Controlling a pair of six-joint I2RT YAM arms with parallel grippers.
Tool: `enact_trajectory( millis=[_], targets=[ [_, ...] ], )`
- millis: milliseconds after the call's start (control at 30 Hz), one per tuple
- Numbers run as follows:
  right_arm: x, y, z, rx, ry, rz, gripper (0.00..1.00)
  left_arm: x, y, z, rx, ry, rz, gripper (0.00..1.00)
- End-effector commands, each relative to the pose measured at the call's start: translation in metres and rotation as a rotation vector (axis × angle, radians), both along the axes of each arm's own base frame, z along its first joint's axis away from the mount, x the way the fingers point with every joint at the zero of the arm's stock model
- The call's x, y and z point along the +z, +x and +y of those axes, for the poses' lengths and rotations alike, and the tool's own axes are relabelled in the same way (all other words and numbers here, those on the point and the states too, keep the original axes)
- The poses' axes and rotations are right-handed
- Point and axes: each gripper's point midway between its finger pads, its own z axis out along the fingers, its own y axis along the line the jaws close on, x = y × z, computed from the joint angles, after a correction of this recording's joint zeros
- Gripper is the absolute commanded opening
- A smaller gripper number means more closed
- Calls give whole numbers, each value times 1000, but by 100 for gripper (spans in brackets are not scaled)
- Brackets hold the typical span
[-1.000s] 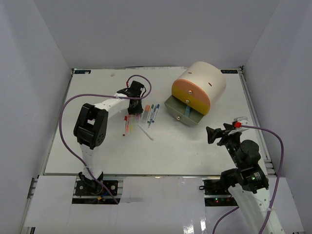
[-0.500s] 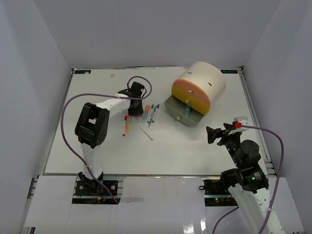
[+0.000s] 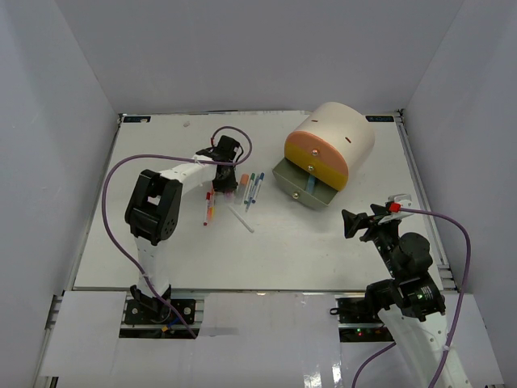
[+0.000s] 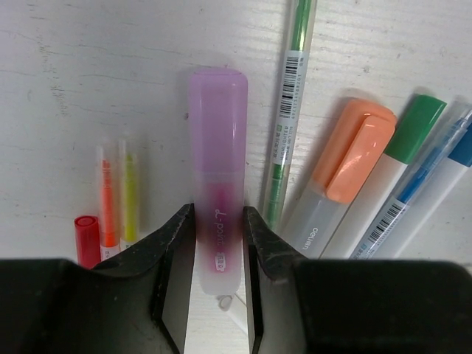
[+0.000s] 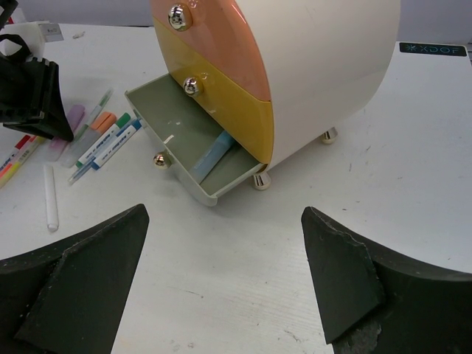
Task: Sort the stationery into containers
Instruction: Pick up the pen from the center of the board, then place the pen in the drawer.
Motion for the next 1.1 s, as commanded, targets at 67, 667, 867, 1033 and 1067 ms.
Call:
enact_trajectory(
  millis=[67,667,867,1033,1067],
  targets=[
    [13,0,3,10,28,-52,91,47,7,-8,16,-82,-81,24],
    [17,-1,0,-4,39,-75,91,184,-26,-169,89,-844,-216,26],
    [18,-2,-1,-9,42,-79,91,176,-27,-203,181,-912,-219,28],
    [20,-3,-1,-7,45,-84,91,164,-28,-219,236,-936,-233,29],
    [20,-3,-2,-10,45,-84,91,162,-27,-220,247,-936,-239,30]
  ],
)
